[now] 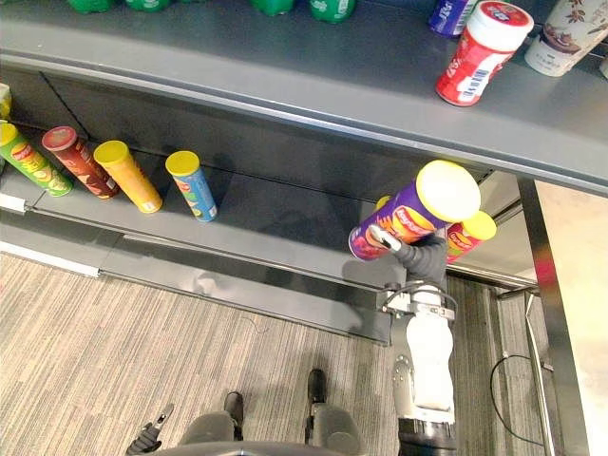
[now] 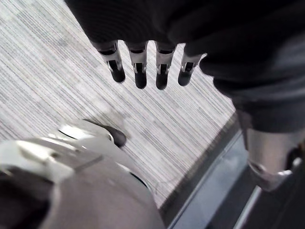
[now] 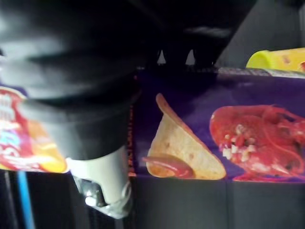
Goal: Put the gum and the chips on the shelf.
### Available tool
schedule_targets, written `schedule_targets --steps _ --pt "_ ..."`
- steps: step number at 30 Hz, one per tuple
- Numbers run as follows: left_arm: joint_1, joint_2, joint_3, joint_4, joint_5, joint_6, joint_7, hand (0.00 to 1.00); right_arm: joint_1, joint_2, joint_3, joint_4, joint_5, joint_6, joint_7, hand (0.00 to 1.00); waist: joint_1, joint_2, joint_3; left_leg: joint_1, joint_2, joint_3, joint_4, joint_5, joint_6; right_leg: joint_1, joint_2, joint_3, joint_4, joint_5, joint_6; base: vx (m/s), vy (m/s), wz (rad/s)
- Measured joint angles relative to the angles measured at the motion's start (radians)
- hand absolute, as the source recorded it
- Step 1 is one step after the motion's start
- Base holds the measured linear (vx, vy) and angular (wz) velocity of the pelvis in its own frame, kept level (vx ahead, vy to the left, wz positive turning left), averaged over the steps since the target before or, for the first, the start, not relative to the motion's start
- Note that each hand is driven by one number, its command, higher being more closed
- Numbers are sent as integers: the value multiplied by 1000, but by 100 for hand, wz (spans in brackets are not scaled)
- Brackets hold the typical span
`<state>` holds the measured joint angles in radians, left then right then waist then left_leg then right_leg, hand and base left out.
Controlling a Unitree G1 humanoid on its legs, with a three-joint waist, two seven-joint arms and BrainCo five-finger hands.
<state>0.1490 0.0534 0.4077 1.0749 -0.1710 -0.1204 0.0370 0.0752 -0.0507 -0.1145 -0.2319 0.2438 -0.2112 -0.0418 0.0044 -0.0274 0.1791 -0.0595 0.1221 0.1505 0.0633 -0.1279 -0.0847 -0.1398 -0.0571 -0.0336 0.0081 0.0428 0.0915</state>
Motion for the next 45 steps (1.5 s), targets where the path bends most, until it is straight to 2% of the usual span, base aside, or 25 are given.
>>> schedule_targets --steps 1,3,6,8,16,20,22,25,29,32,34,38,39,41,45 --pt "-4 -3 -5 0 2 0 1 0 22 0 22 0 0 0 1 100 -9 10 -6 15 9 38 -29 20 -2 3 -3 -12 -8 0 0 52 -29 21" --pt "-12 -4 -19 -2 26 -2 2 0 45 1 66 0 0 0 5 100 -8 17 -10 34 6 58 -64 43 -4 5 -7 -15 -8 0 0 59 3 8" --pt "-19 1 -32 -1 36 -2 5 0 65 4 170 1 0 0 17 100 -7 10 -29 49 -6 65 -91 54 -3 8 -15 -12 -14 0 0 17 21 -2" --pt "-18 11 -52 0 37 -2 6 0 71 14 242 11 0 0 56 100 0 -2 -57 56 -9 85 -97 55 -3 10 -16 -5 -24 6 -4 43 23 -12" --pt "-32 17 -84 3 40 -2 27 0 53 11 343 87 0 1 82 100 -5 -4 -78 72 -15 117 -99 60 -5 11 -18 12 -30 26 1 -26 -1 -12" --pt "-47 19 -92 12 68 -2 34 0 22 -1 410 183 -10 14 74 100 2 -2 -77 69 -19 103 -156 109 -3 -6 -20 -15 -33 27 -1 -82 -47 12" --pt "-53 19 -102 13 68 -3 36 0 -20 -3 433 224 -20 22 68 100 3 0 -75 44 -20 83 -163 114 -8 -19 -23 -32 -33 28 -3 -85 -38 28" --pt "-82 15 -155 6 69 -2 46 0 -119 -10 434 271 -90 27 25 100 19 17 -54 12 -27 53 -164 135 -3 -33 -36 -67 -34 37 -8 -70 -22 39" --pt "-129 6 -234 -68 64 -9 69 0 -334 -5 365 366 -168 28 -66 100 38 34 16 -62 -35 -7 -163 175 -1 -79 -52 -125 -21 47 -13 -73 0 48" --pt "-164 5 -277 -118 56 -12 91 0 -462 6 279 432 -219 31 -153 100 61 51 76 -98 -37 -43 -158 198 1 -107 -57 -154 0 53 -17 -39 5 34" --pt "-198 -1 -317 -162 48 -32 115 0 -597 12 184 507 -267 37 -237 100 79 76 126 -134 -42 -69 -157 223 7 -140 -67 -177 26 52 -18 -35 16 31" --pt "-239 -9 -361 -234 -25 -56 121 0 -830 0 48 613 -295 51 -355 100 88 109 201 -183 -54 -85 -153 240 9 -197 -84 -186 65 51 -19 -69 31 16" --pt "-246 -9 -376 -249 -48 -65 121 0 -913 -19 4 646 -324 58 -390 100 91 120 228 -210 -59 -90 -134 240 9 -217 -91 -187 73 51 -19 -55 36 9" --pt "-254 -9 -385 -249 -86 -67 122 0 -978 -43 -29 682 -328 66 -424 100 95 130 238 -236 -61 -98 -125 242 12 -239 -94 -192 84 51 -19 -42 26 11" --pt "-281 -9 -417 -239 -100 -72 137 0 -1102 -116 -93 767 -333 78 -489 100 128 164 255 -287 -61 -108 -121 254 11 -289 -96 -198 98 51 -19 -14 -4 6"
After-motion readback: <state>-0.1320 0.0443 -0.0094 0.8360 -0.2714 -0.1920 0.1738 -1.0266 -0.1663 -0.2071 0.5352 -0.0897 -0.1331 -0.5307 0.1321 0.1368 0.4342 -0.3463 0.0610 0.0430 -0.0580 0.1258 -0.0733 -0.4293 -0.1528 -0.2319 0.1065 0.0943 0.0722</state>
